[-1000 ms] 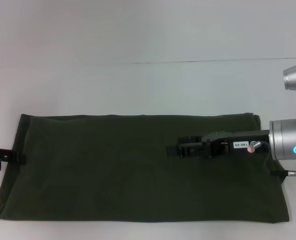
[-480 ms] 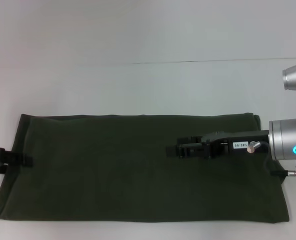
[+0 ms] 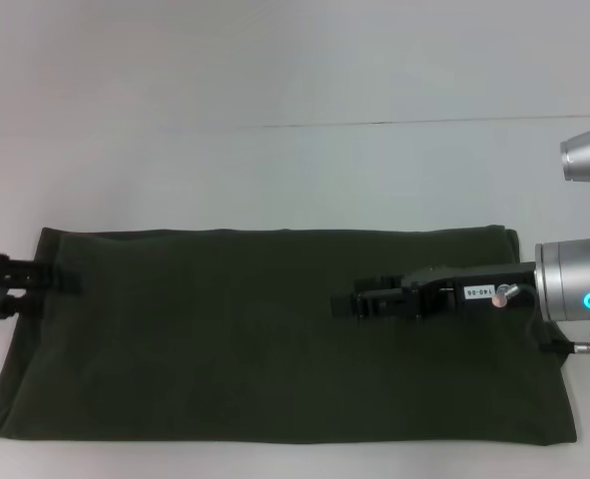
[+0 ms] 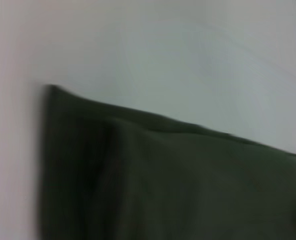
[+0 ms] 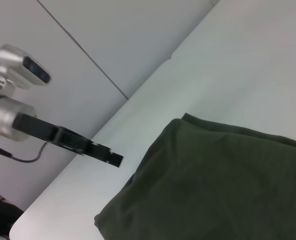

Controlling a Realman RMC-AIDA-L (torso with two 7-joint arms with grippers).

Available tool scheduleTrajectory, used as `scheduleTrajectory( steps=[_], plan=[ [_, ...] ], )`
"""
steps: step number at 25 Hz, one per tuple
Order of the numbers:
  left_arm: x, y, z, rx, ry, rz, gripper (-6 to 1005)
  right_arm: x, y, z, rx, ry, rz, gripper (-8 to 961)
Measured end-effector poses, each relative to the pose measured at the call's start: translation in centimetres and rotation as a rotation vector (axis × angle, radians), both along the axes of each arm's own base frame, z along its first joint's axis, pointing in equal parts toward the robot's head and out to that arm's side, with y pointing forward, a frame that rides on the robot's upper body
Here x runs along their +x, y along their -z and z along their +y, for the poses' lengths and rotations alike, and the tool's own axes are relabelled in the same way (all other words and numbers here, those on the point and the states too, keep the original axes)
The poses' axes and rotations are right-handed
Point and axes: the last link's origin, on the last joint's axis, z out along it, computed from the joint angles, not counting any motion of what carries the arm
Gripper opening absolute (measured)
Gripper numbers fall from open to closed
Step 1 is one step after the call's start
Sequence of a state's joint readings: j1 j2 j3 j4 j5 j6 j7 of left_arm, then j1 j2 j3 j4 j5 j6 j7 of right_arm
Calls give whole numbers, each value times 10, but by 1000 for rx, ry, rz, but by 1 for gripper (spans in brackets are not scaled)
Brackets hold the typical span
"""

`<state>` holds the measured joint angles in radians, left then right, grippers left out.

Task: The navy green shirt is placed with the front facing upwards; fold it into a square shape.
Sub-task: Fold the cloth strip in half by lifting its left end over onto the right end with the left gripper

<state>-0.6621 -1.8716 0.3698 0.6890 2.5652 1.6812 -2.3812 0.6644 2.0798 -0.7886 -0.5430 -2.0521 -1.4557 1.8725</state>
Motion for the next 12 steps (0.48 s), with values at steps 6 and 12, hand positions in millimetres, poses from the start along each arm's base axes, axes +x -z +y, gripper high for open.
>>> scheduleTrajectory(
  steps=[6,12],
  plan=[
    [13,23,-3,-85,27,-72,892,0,0,0,-2,0,-1,765],
    [12,50,0,-121,31,4,892,0,1,-1,-6,-3,-5,766]
  ],
)
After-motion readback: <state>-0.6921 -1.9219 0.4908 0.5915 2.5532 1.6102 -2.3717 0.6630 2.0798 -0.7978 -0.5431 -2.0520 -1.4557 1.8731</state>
